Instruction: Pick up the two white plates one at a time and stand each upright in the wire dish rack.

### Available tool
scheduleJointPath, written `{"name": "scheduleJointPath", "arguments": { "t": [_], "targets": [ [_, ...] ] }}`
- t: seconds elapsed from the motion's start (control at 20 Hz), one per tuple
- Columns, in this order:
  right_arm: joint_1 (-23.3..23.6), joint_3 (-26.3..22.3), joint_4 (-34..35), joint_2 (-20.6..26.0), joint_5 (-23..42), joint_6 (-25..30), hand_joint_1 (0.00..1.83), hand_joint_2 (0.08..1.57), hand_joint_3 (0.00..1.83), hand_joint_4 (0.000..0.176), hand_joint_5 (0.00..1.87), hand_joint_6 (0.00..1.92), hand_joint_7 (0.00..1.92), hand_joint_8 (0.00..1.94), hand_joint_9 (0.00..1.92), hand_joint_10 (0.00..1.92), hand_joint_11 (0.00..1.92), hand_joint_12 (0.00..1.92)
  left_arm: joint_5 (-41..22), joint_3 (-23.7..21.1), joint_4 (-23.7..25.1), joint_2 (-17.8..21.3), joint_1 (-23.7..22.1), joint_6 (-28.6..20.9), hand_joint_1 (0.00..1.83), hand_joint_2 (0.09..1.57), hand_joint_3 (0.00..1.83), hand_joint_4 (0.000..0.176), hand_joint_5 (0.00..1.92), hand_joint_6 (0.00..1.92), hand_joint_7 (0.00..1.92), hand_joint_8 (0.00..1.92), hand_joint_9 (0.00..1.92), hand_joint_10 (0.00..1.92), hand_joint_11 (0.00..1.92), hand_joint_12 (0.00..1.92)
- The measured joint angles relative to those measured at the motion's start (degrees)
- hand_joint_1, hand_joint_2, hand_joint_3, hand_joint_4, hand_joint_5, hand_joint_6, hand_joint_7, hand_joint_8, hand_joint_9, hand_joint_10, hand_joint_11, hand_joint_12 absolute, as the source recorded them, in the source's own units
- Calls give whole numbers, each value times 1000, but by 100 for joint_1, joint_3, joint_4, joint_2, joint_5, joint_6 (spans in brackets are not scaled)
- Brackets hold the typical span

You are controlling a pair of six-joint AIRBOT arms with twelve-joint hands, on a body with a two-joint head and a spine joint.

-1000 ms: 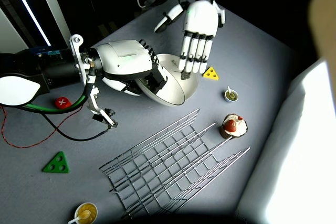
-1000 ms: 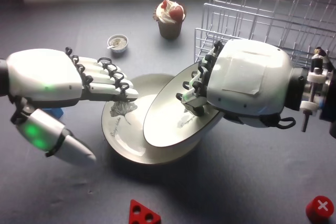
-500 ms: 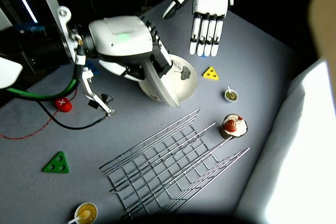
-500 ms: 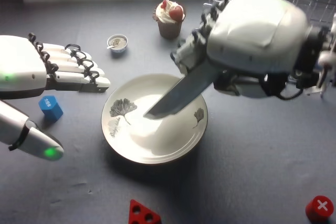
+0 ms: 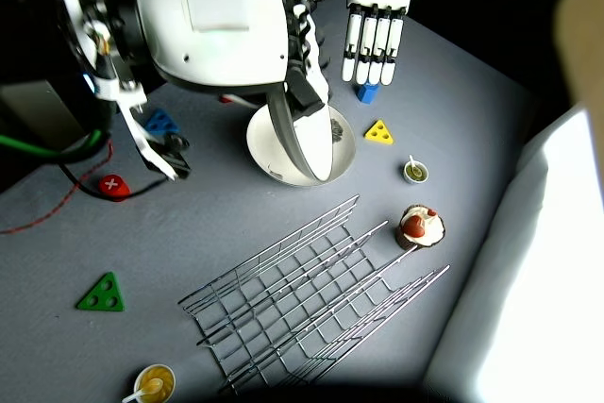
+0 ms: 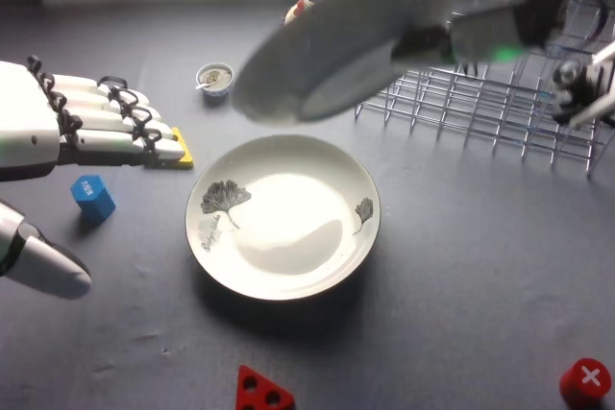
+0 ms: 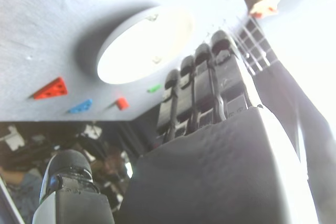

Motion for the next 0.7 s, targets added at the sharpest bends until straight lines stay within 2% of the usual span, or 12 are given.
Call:
{"name": "scheduleJointPath", "arguments": {
  "t": [0.1,0.15,0.3,0.4,0.45,0.7],
  "targets": [
    [199,13,662,96,-151,4,1496,1055,0,0,946,1034,1084,563,1110,689,990,1323,37,-46,55,13,0,-2,41,929,0,0,112,9,142,9,129,8,139,14],
    [297,55,1298,155,-352,-17,1496,1051,0,0,983,964,1127,487,1116,698,954,1380,52,-76,72,33,-24,2,36,932,1,0,90,0,120,0,115,1,123,6],
    [302,173,2179,205,-623,-367,1494,1060,0,0,945,1014,1153,456,1080,745,937,1408,50,-87,22,35,-55,-2,31,934,1,0,92,4,122,3,117,4,138,12],
    [304,306,2778,225,-673,-378,1492,1071,1,0,927,1064,1076,552,1059,794,938,1404,68,-87,74,35,-55,-2,37,932,0,0,92,2,118,0,110,0,131,9],
    [350,396,3034,223,-662,-385,1495,1064,0,0,921,1046,1123,490,1086,758,944,1403,74,-87,74,35,-55,-2,35,930,0,0,96,4,118,1,110,1,134,10],
    [455,697,3244,227,-621,-409,1498,1045,1,0,966,947,1195,397,1113,704,978,1362,63,-90,74,35,-55,-2,21,933,0,0,92,8,121,9,123,13,131,9]
  ]
}}
